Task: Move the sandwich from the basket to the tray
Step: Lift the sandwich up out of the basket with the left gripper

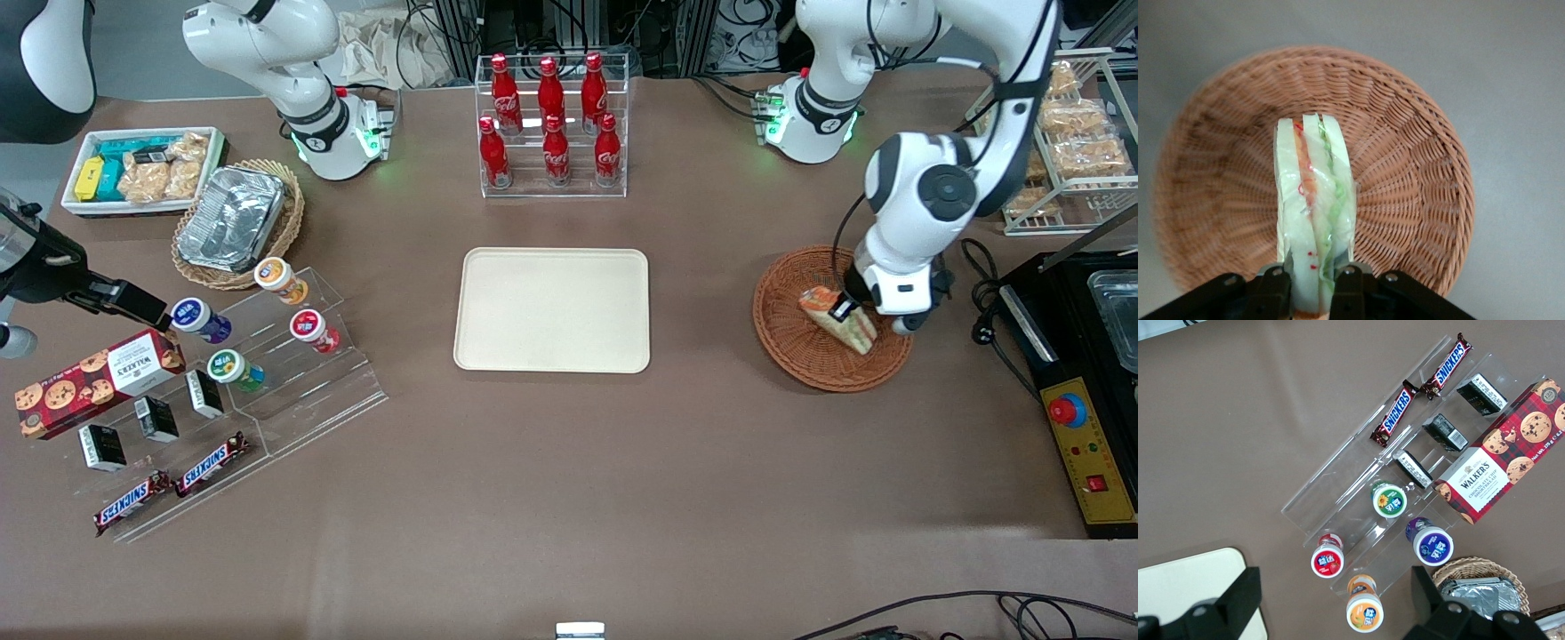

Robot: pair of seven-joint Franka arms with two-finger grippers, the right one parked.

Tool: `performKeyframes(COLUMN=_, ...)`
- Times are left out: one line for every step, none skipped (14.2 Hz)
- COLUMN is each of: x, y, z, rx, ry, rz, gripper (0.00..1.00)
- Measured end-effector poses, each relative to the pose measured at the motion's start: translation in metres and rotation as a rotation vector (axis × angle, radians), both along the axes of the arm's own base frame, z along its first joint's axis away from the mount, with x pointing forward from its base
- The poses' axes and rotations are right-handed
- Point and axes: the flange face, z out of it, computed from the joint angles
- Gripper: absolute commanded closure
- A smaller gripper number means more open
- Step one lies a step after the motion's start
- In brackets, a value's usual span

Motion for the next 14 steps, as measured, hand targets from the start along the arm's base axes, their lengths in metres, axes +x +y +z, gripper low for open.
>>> performKeyframes(x=0.007, y=0.006, z=0.027, rx=0.004, ry=0.032, rz=-0.024, gripper=1.00)
performKeyframes(x=0.015, y=0.012, z=0.056, rx=0.006, ry=0.055, rz=-0.047, gripper=1.00)
performKeyframes(x=0.023, y=0.018, z=0.087, rx=0.005, ry=0.068, rz=-0.073, gripper=1.00)
performKeyframes(x=0.030, y=0.021, z=0.118, rx=0.002, ry=0.074, rz=-0.101, gripper=1.00)
performKeyframes(x=0.035, y=0.022, z=0.147, rx=0.000, ry=0.081, rz=-0.127, gripper=1.00)
performKeyframes(x=0.039, y=0.022, z=0.173, rx=-0.003, ry=0.085, rz=-0.148, gripper=1.00)
performKeyframes(x=0.042, y=0.022, z=0.196, rx=-0.005, ry=0.093, rz=-0.178, gripper=1.00)
performKeyframes(x=0.043, y=0.022, z=0.215, rx=-0.008, ry=0.107, rz=-0.224, gripper=1.00)
performKeyframes(x=0.043, y=0.022, z=0.231, rx=-0.013, ry=0.120, rz=-0.285, gripper=1.00)
performKeyframes(x=0.043, y=0.022, z=0.243, rx=-0.018, ry=0.127, rz=-0.348, gripper=1.00)
performKeyframes(x=0.043, y=0.022, z=0.252, rx=-0.025, ry=0.135, rz=-0.411, gripper=1.00)
performKeyframes(x=0.042, y=0.022, z=0.258, rx=-0.030, ry=0.141, rz=-0.459, gripper=1.00)
performKeyframes(x=0.043, y=0.022, z=0.260, rx=-0.032, ry=0.142, rz=-0.487, gripper=1.00)
performKeyframes(x=0.043, y=0.021, z=0.259, rx=-0.034, ry=0.144, rz=-0.503, gripper=1.00)
